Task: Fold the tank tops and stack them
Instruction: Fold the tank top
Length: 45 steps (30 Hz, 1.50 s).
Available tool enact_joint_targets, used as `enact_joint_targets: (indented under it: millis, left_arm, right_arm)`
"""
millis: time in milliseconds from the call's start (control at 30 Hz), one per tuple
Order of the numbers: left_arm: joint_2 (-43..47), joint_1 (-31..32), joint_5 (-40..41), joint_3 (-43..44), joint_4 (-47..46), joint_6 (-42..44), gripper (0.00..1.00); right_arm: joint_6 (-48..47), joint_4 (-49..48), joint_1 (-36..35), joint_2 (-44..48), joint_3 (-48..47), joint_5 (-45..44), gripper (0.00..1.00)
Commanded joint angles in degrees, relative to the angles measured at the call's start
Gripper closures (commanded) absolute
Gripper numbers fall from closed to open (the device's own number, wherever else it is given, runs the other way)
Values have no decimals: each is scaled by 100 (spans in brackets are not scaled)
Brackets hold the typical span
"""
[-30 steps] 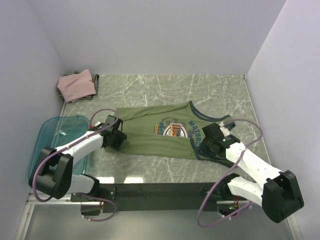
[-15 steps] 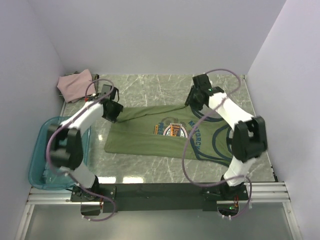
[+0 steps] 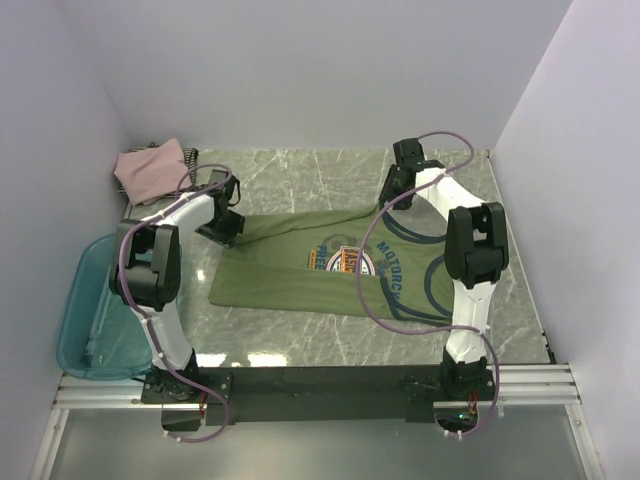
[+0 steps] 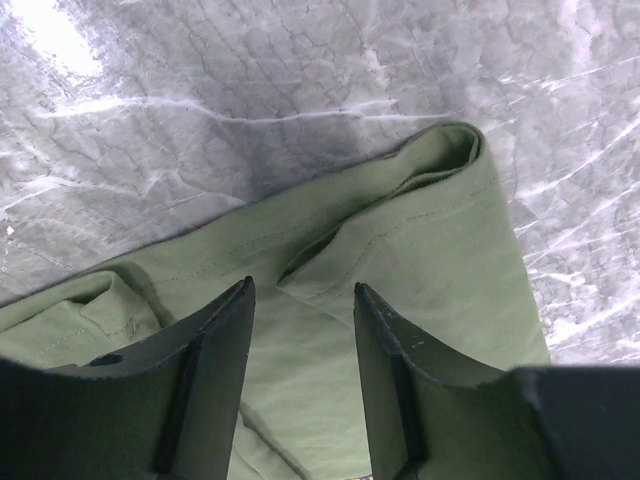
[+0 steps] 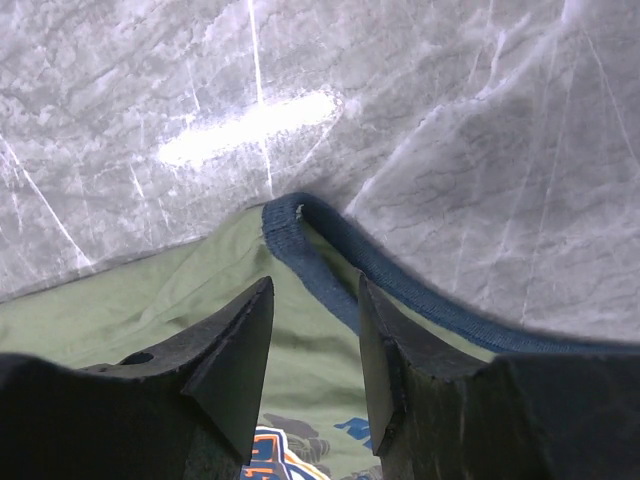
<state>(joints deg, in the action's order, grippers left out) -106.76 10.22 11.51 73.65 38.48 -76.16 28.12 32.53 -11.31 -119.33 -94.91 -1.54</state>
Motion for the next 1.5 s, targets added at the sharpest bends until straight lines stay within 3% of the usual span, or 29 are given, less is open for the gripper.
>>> enact_joint_targets:
  millis: [0,533,767,1200,1467]
  left_arm:
    - [-81,7,27,159,28,-127,50]
    - [-231,-2,-78,396,-25,-48,74]
    - [-249,-64,-175,440,-113,49,99]
    - [-161,-169,-289,519,-218,268,99]
    - [-126,-257,-386,589,-288,427,99]
  right_arm:
    - [-131,-168,-29,-90,-291,128,54]
    - [-122,-160,-3,-117,-264,101,56]
    - [-210,-151,41,-143,-343,136,55]
    - [-421,-283,120,-371,-571,523,49]
    - [-377,-124,129,-706,-968,505,53]
